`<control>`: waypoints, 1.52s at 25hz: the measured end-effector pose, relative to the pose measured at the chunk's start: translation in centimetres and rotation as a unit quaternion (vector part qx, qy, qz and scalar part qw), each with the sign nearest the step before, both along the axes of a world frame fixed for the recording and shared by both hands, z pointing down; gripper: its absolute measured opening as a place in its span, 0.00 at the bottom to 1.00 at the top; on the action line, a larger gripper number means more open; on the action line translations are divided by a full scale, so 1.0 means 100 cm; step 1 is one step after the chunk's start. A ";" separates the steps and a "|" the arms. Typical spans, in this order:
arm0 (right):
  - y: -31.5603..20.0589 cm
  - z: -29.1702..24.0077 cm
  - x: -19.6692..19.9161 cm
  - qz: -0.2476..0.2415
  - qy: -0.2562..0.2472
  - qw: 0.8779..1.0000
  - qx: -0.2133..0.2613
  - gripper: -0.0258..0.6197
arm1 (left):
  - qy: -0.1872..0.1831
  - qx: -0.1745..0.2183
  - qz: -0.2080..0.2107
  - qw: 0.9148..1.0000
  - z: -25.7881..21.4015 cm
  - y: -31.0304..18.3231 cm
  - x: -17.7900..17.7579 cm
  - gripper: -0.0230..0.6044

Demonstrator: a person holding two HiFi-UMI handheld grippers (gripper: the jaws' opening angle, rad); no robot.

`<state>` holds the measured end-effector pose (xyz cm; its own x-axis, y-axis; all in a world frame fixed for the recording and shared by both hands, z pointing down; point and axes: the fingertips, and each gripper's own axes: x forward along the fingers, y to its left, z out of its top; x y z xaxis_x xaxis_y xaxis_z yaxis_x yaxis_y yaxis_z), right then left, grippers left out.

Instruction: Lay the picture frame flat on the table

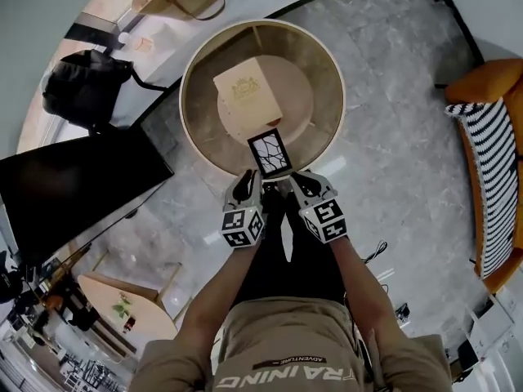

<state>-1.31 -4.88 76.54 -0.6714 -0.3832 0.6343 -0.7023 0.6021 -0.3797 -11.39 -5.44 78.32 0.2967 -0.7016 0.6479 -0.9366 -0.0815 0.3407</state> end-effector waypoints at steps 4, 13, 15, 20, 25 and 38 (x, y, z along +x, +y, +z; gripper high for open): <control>-0.011 -0.075 -0.005 -0.034 -0.015 0.998 0.052 0.07 | 0.009 0.105 0.053 0.993 -0.097 -0.034 0.014 0.05; -0.004 -0.220 -0.023 -0.089 0.000 0.983 0.162 0.06 | -0.003 0.205 0.139 0.969 -0.243 -0.048 0.026 0.05; -0.008 -0.246 -0.019 -0.077 0.000 0.980 0.182 0.06 | 0.012 0.218 0.135 0.967 -0.270 -0.054 0.026 0.05; -0.030 -0.319 -0.002 0.005 -0.037 0.978 0.207 0.06 | 0.012 0.294 0.155 0.943 -0.356 -0.062 0.028 0.05; -0.064 -0.393 -0.002 0.036 -0.031 0.955 0.293 0.06 | 0.014 0.365 0.143 0.920 -0.422 -0.085 0.017 0.05; -0.098 -0.470 0.008 0.090 -0.026 0.917 0.387 0.06 | -0.053 0.392 0.176 0.902 -0.460 -0.108 0.026 0.05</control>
